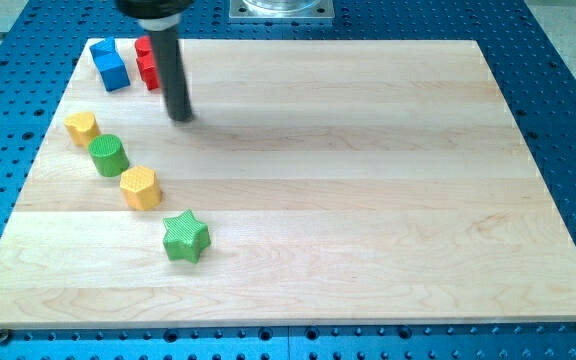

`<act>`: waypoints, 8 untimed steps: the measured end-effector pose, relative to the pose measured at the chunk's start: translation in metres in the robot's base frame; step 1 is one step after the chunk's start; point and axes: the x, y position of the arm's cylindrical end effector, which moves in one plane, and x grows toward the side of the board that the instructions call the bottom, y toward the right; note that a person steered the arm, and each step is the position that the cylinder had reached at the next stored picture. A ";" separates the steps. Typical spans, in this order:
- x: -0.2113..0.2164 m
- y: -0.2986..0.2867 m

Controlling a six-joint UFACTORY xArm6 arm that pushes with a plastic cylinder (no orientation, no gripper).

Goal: Push the blue cube into the red star

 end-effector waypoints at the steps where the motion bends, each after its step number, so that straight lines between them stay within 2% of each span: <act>1: -0.005 -0.050; 2: -0.016 -0.132; 3: -0.014 -0.145; 5: -0.053 -0.146; 7: -0.071 -0.144; 8: -0.073 -0.107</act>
